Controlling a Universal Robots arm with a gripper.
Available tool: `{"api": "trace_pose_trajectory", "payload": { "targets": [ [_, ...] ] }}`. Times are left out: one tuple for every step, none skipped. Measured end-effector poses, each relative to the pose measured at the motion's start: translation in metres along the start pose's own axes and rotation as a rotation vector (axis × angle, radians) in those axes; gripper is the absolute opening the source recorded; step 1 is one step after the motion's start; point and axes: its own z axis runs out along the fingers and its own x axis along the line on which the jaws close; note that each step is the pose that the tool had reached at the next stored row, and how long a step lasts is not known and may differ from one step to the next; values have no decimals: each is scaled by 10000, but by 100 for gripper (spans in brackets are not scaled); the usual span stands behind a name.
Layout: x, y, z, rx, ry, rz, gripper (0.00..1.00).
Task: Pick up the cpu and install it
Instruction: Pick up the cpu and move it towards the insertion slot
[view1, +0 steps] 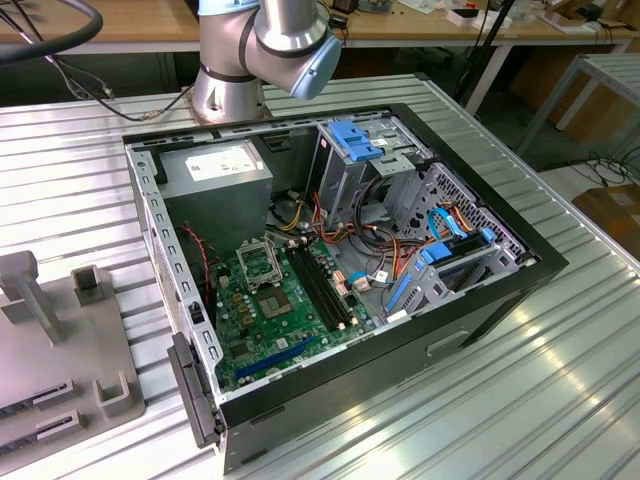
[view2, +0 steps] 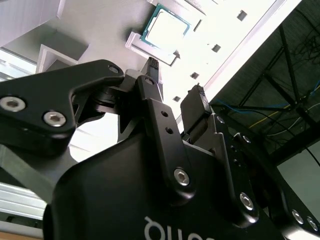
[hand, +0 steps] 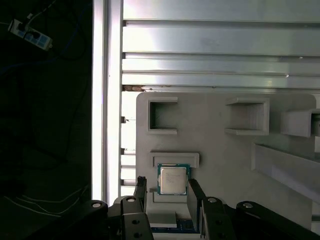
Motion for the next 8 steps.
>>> {"api": "trace_pose_trajectory", "payload": {
  "targets": [
    [0,0,1,0,-1,0,45],
    [0,0,2,0,-1,0,45],
    [0,0,3,0,-1,0,45],
    [0,0,5,0,-1,0,45],
    [0,-1,10,-2,-3,1,45],
    [0,-5,16,-1,-2,1,45],
    [-1,-10,22,0,-1,0,45],
    [-2,-27,42,0,-1,-1,45]
  ]
}}
